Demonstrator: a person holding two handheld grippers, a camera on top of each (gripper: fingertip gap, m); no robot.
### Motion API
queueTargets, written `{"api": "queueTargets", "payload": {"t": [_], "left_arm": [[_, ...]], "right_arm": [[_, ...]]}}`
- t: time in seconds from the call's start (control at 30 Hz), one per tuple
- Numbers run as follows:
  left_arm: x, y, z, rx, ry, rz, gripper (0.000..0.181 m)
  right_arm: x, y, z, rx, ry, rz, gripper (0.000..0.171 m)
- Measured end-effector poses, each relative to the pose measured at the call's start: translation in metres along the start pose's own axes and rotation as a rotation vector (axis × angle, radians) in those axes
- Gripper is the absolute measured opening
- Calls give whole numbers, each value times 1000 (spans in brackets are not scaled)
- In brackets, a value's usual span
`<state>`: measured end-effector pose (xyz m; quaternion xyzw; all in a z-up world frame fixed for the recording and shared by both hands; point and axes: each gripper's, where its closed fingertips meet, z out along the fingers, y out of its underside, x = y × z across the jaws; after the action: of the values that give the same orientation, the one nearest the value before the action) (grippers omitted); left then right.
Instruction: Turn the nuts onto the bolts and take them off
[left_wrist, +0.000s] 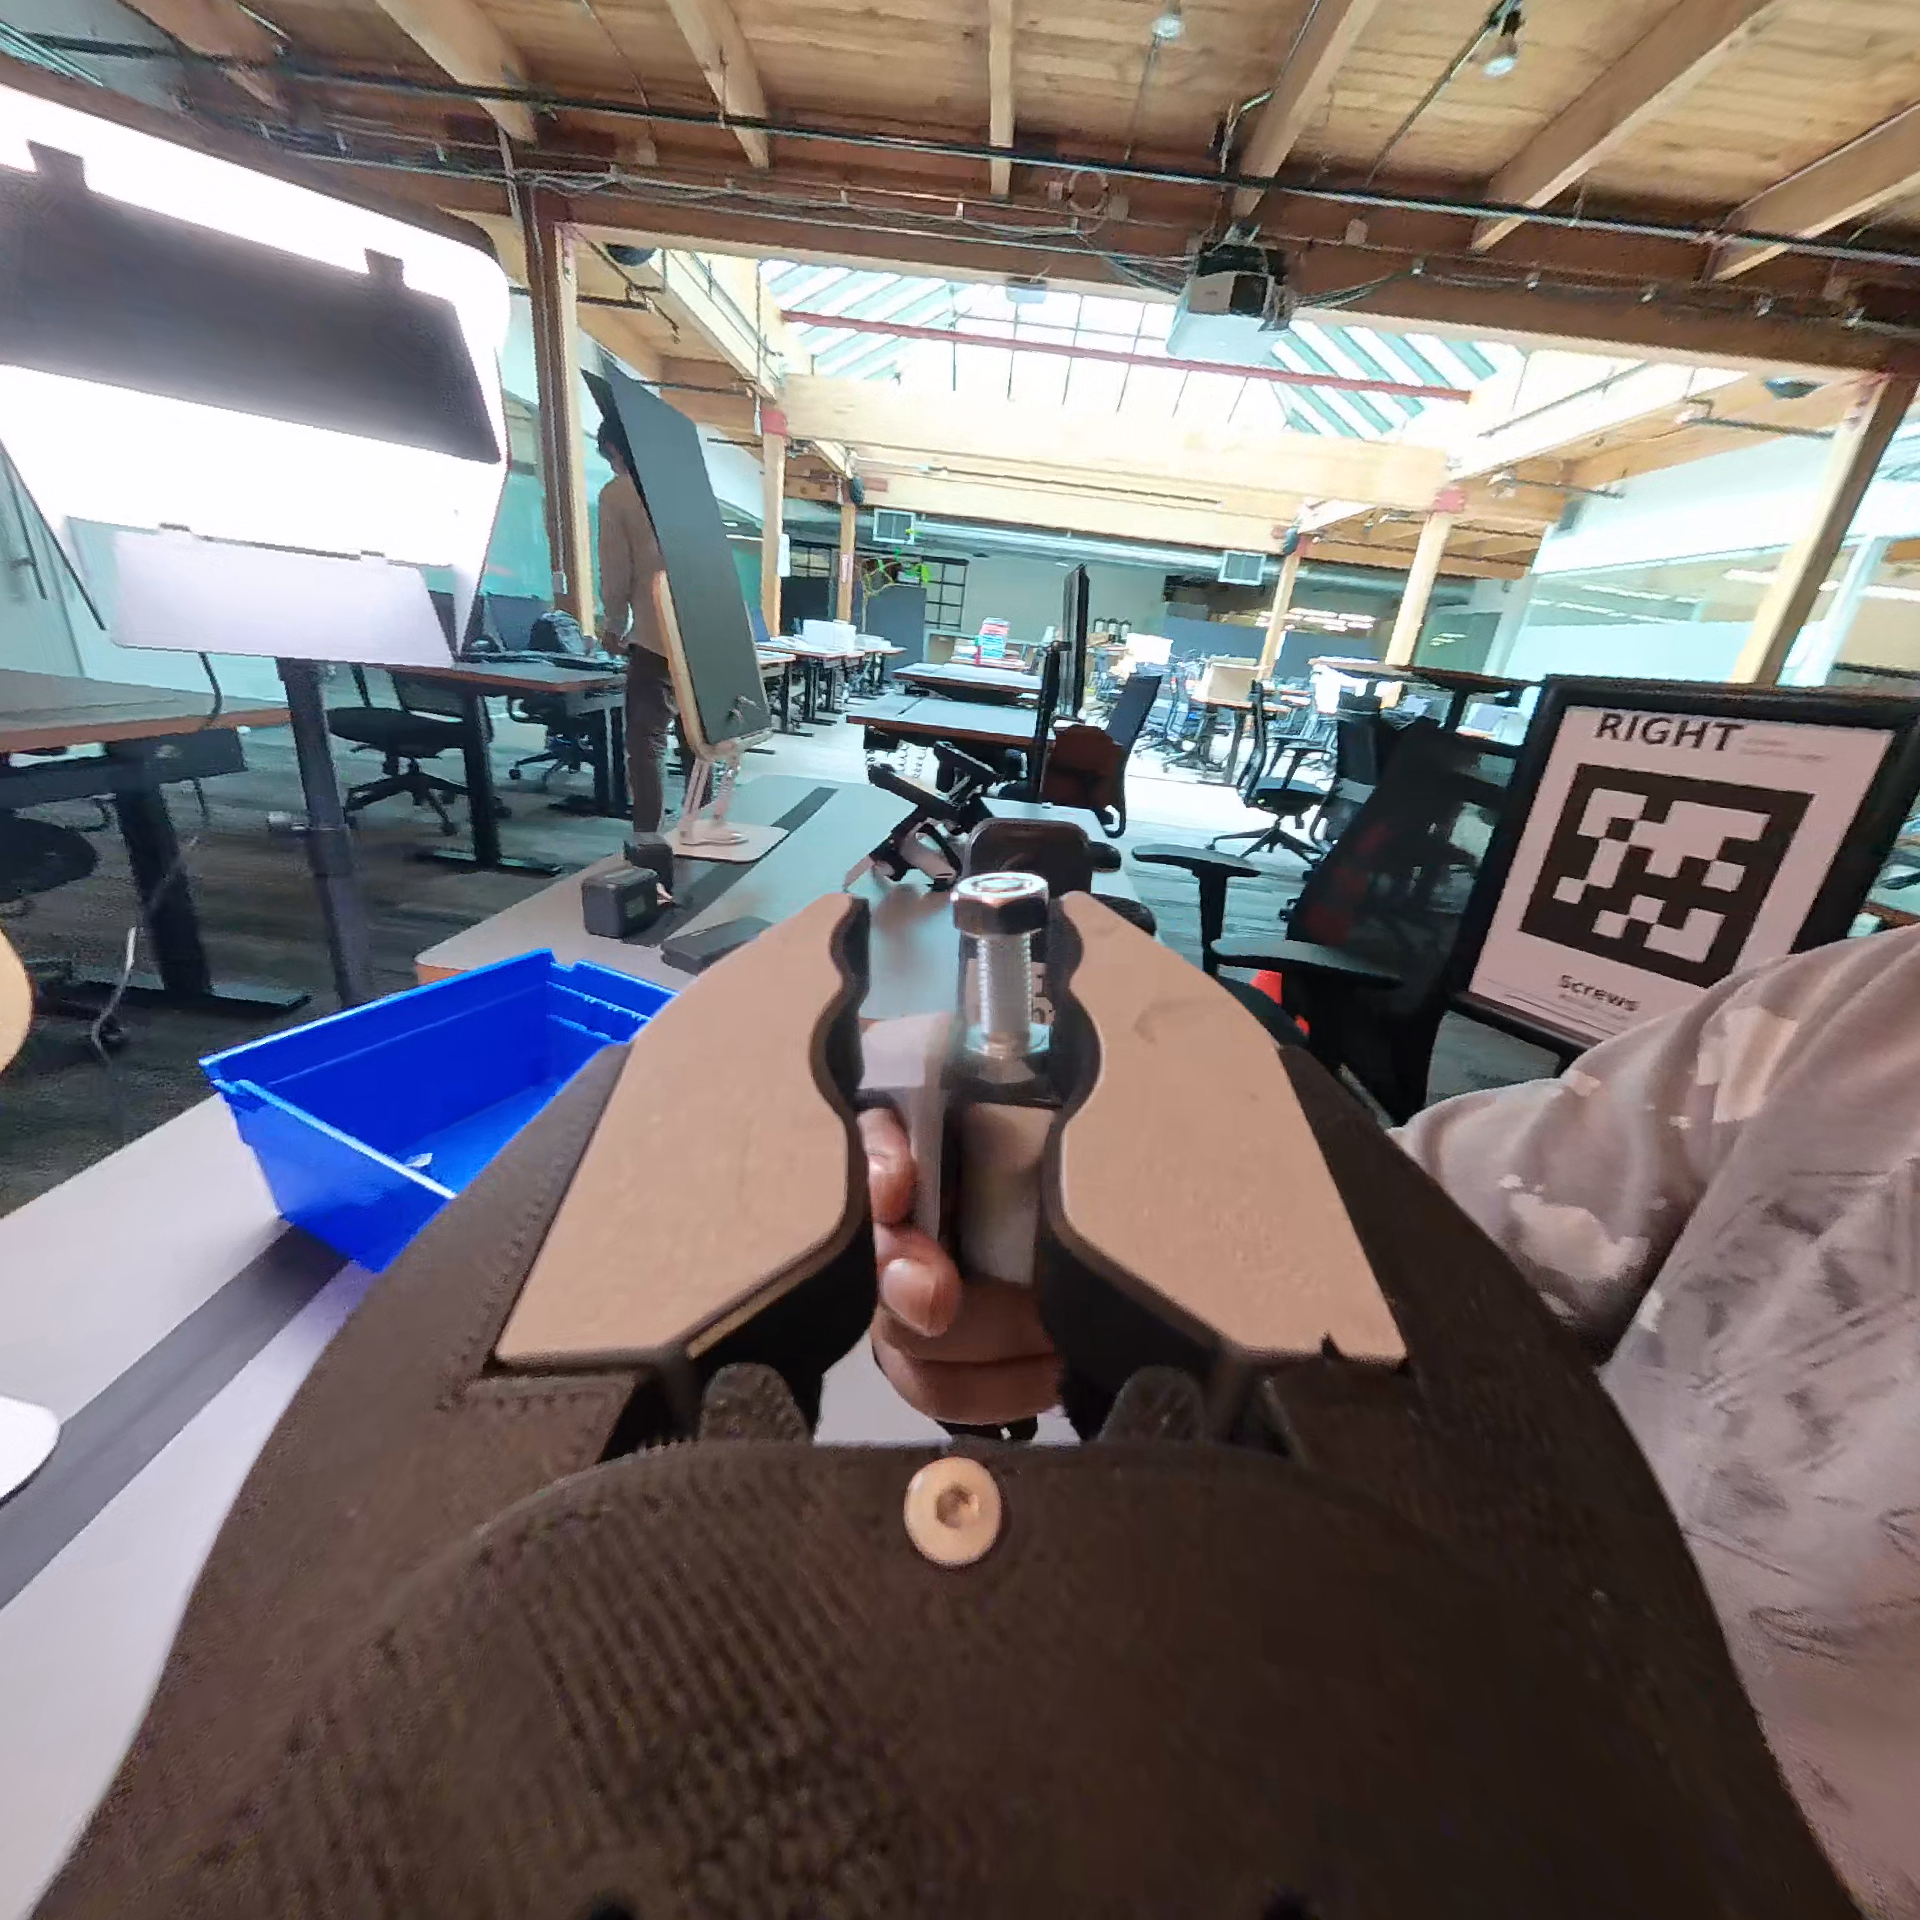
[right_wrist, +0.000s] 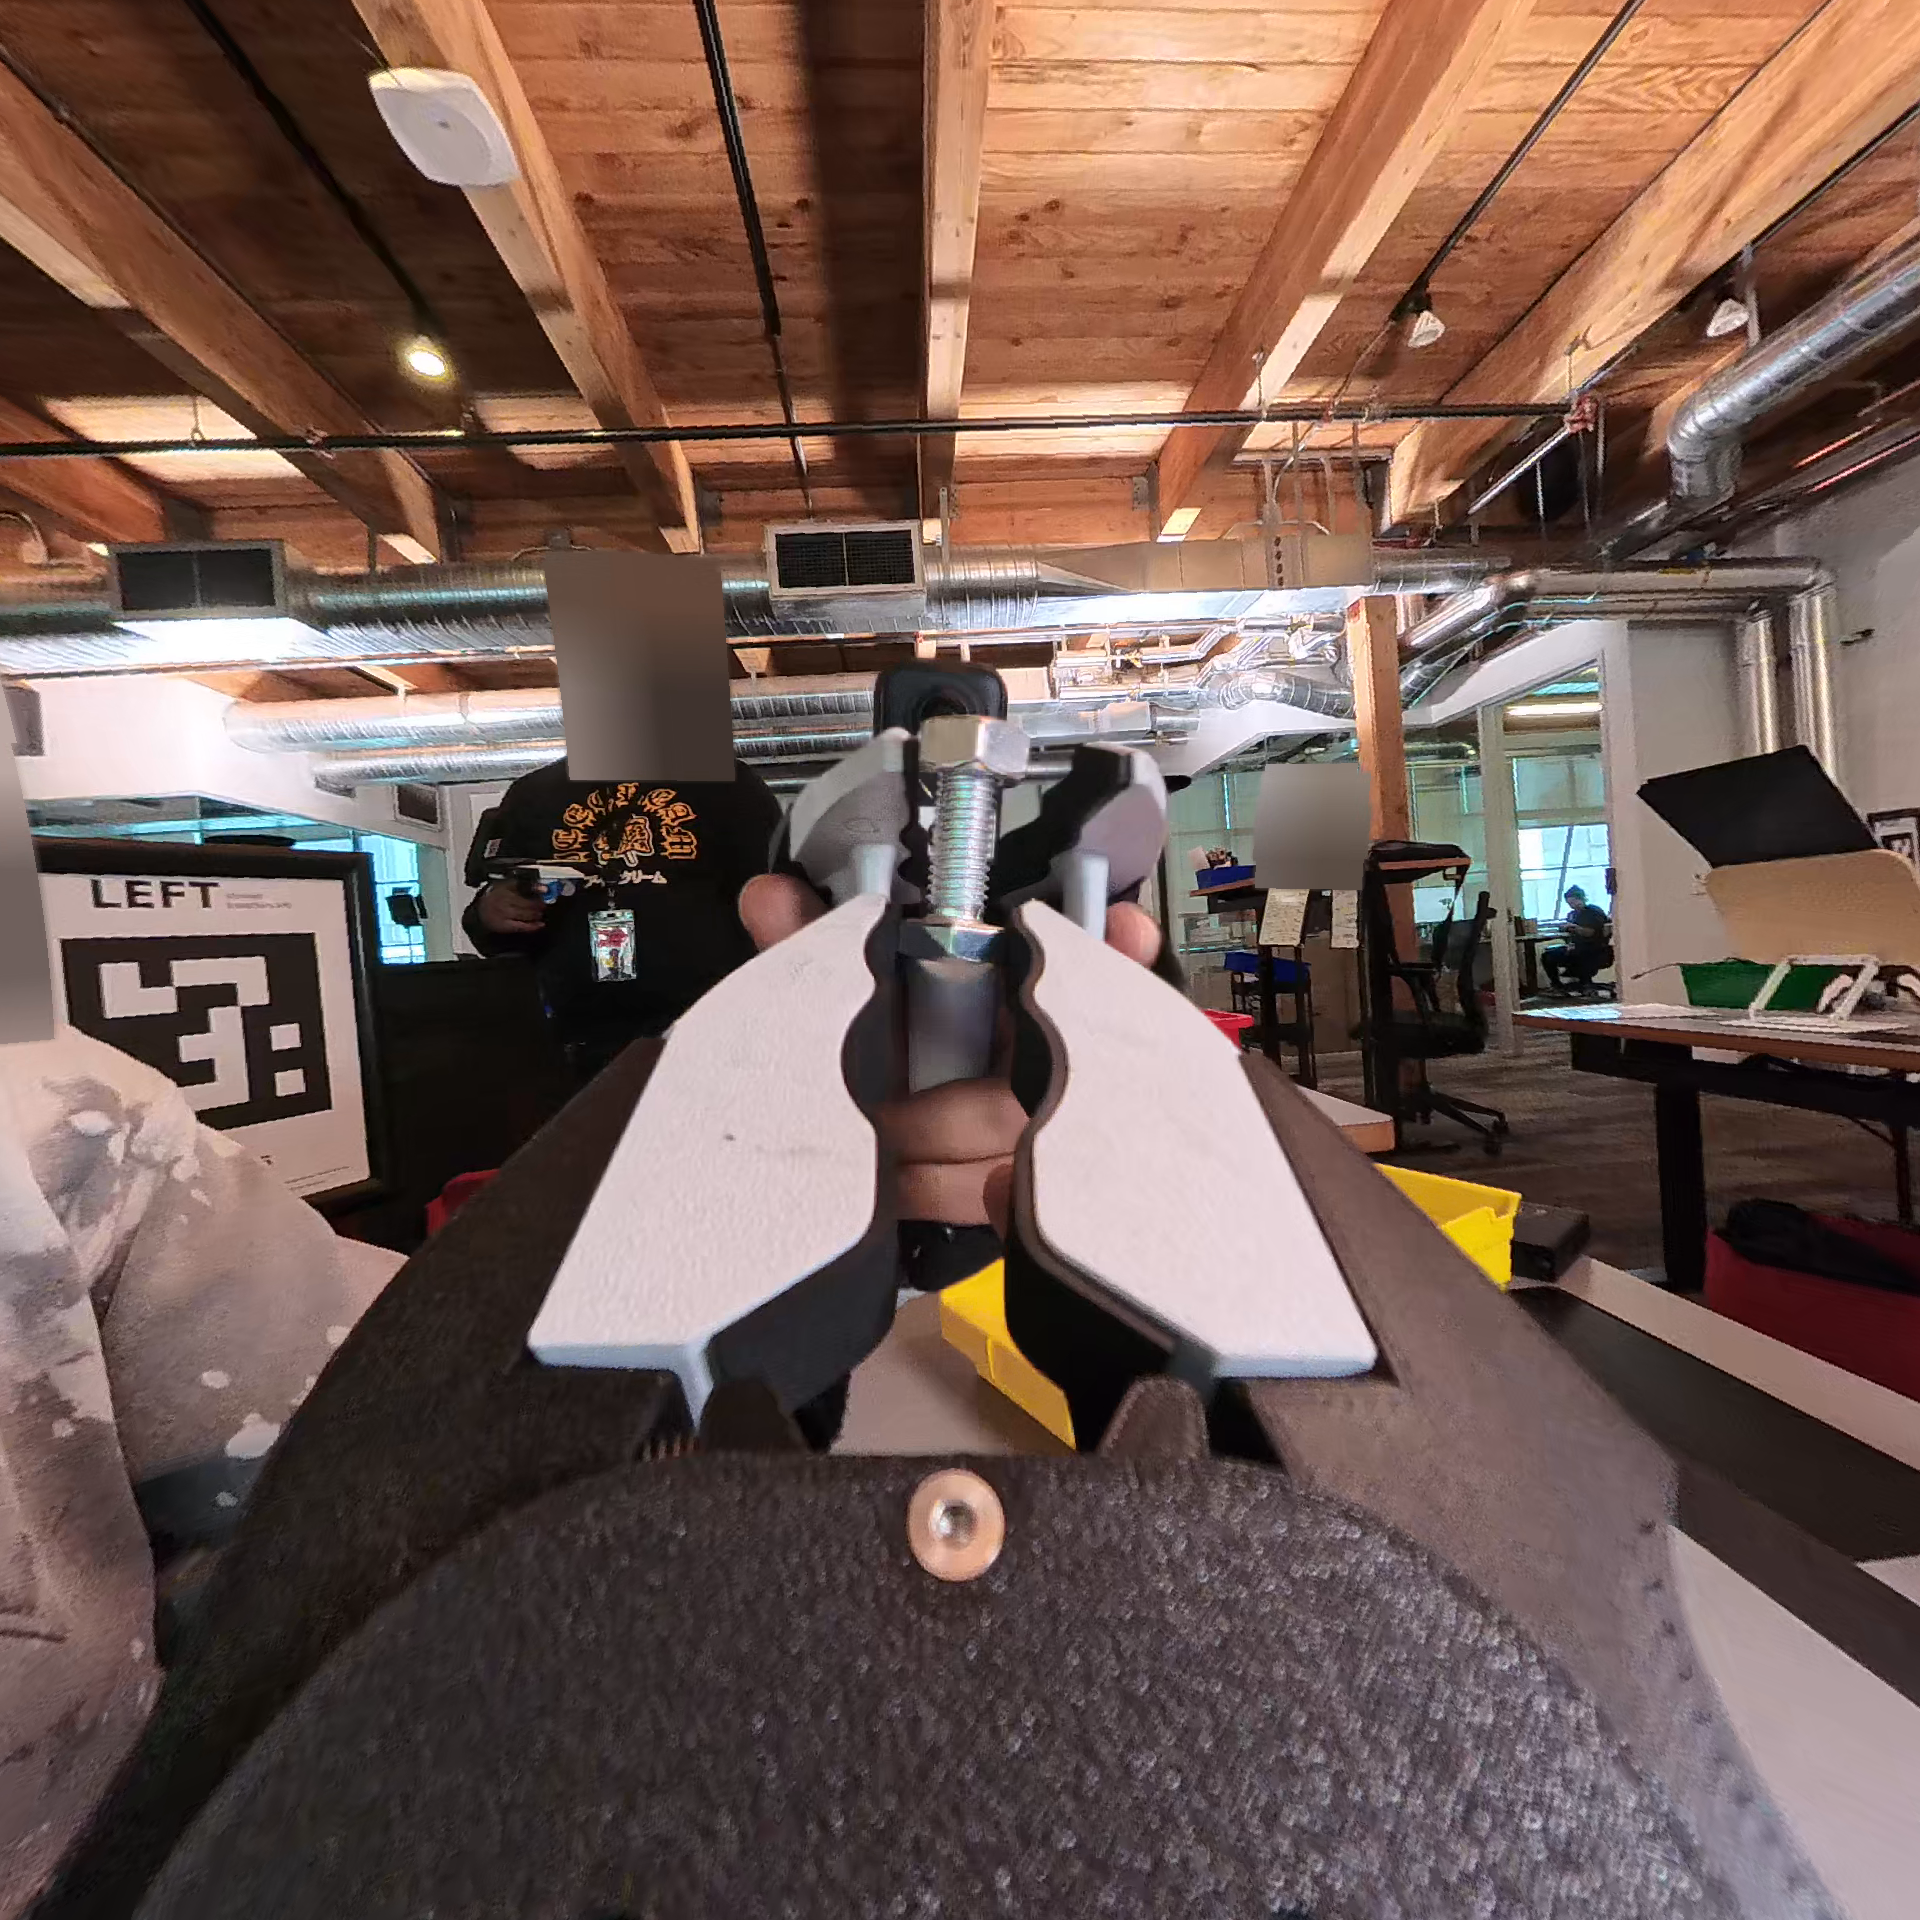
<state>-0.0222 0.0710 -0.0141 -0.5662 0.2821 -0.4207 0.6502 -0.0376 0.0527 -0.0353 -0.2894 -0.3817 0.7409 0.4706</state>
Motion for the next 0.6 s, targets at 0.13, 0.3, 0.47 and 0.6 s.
{"api": "queueTargets", "payload": {"t": [0.13,0.3,0.47,0.6], "left_arm": [[-32,-2,-16,21,-146,-38,10],[-11,-11,-13,53,-45,-28,26],[7,-2,2,0,10,-17,33],[-8,0,-2,-14,-69,-23,20]], "right_arm": [[-8,-9,-3,26,-55,-3,18],[-1,-10,-4,24,-24,-5,18],[5,-2,-3,-5,16,-12,18],[5,-5,-3,2,22,-9,19]]}}
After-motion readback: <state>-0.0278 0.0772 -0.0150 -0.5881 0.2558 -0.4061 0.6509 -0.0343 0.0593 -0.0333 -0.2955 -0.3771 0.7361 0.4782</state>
